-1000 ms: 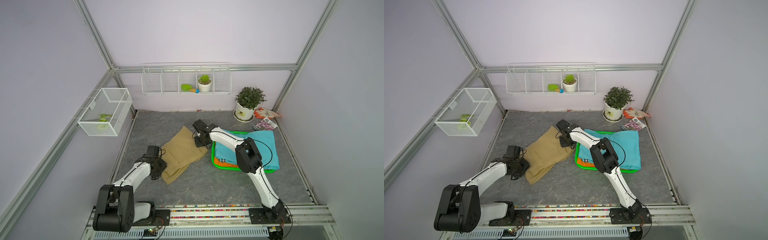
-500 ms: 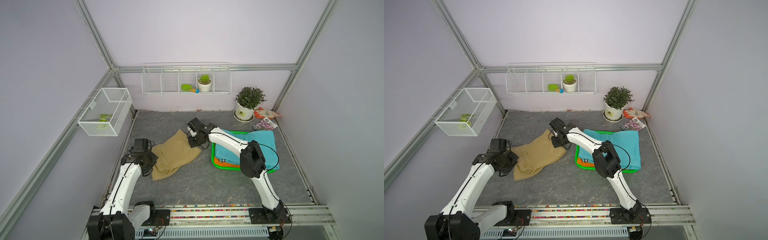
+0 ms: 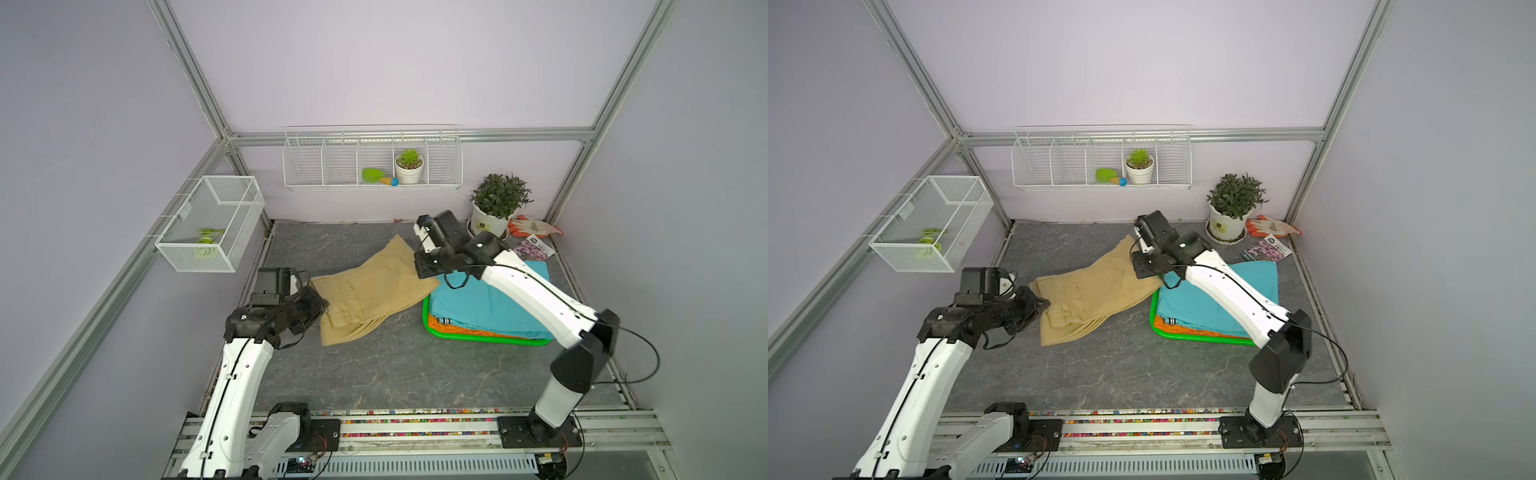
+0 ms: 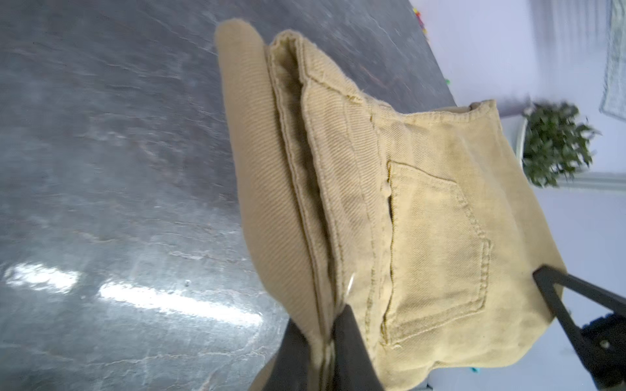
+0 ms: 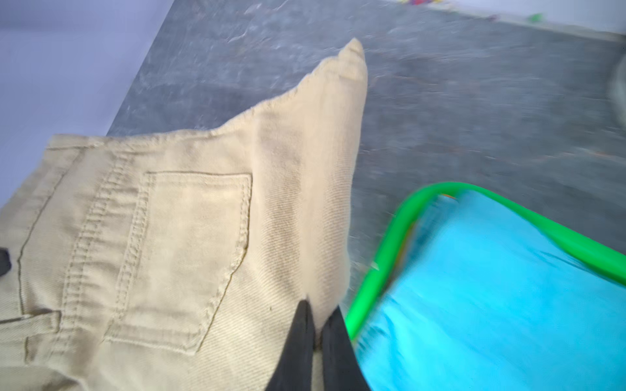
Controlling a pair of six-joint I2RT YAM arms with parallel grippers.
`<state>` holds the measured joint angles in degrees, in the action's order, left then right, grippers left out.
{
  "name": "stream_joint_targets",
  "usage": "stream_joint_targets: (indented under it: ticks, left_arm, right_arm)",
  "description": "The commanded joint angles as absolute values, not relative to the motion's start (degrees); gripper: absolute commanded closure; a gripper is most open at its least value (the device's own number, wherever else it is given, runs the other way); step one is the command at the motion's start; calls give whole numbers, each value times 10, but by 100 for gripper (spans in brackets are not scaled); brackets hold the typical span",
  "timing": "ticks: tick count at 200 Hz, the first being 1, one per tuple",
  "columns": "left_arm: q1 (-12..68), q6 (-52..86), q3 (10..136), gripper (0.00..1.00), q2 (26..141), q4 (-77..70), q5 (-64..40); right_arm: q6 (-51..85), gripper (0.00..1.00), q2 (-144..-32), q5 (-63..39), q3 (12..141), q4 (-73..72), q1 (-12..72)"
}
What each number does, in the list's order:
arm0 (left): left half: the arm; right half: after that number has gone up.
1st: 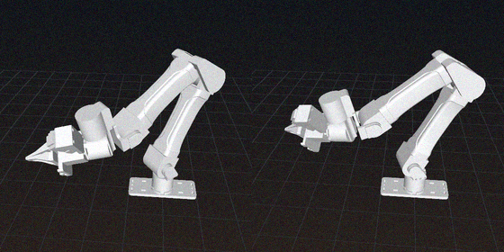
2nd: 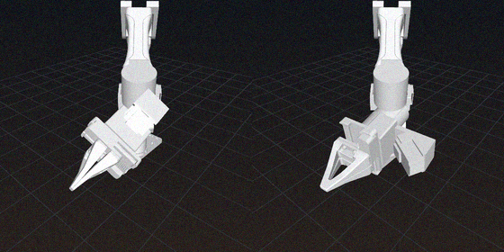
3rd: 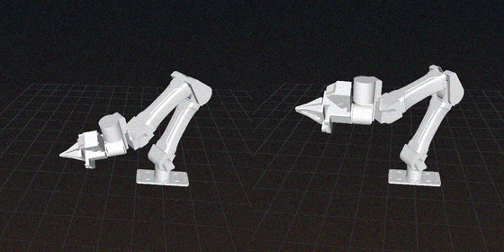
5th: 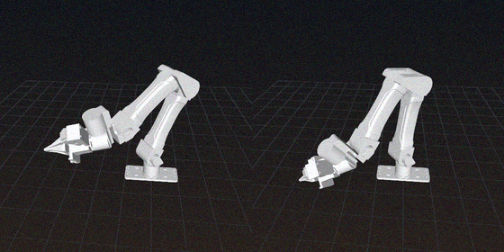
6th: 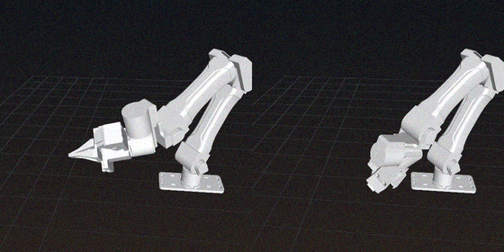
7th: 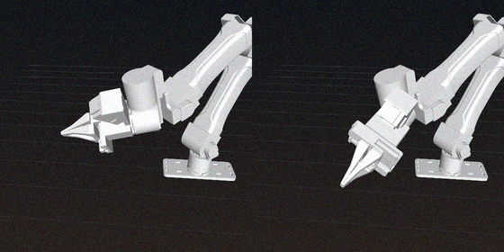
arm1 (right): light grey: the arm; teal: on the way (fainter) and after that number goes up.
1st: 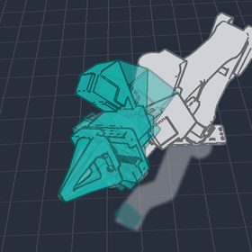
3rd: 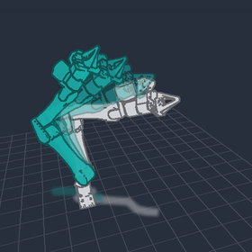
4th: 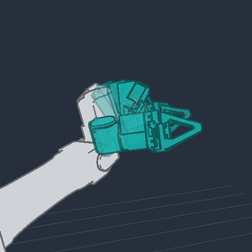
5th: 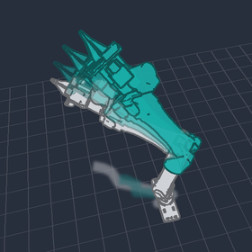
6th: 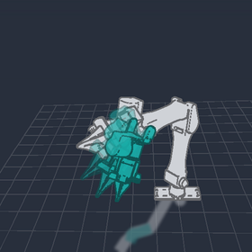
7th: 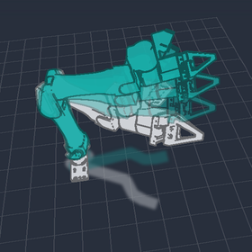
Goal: Put the folded long pants in the basket
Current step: Pick up the long pant at the center of the board, then place the long pant in the basket.
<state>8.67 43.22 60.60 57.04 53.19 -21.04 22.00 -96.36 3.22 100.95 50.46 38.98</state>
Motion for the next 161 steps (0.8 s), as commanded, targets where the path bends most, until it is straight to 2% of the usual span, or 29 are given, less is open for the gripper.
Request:
stream_joint_targets:
  ticks: [1, 39, 79, 120, 161]
  left_arm:
    - [150, 439, 661, 100, 617, 450, -243]
    - [258, 445, 761, 100, 751, 398, -206]
    - [321, 404, 905, 100, 934, 389, -227]
    - [364, 370, 1063, 100, 1101, 428, -246]
    - [383, 397, 1060, 100, 1149, 452, -266]
  right_arm:
    - [214, 100, -877, 78, 949, 520, 331]
    - [239, 100, -736, 83, 829, 517, 168]
    - [241, 100, -655, 87, 750, 519, 29]
    - [234, 100, -629, 142, 702, 523, -9]
    - [224, 100, -617, 130, 676, 570, -9]
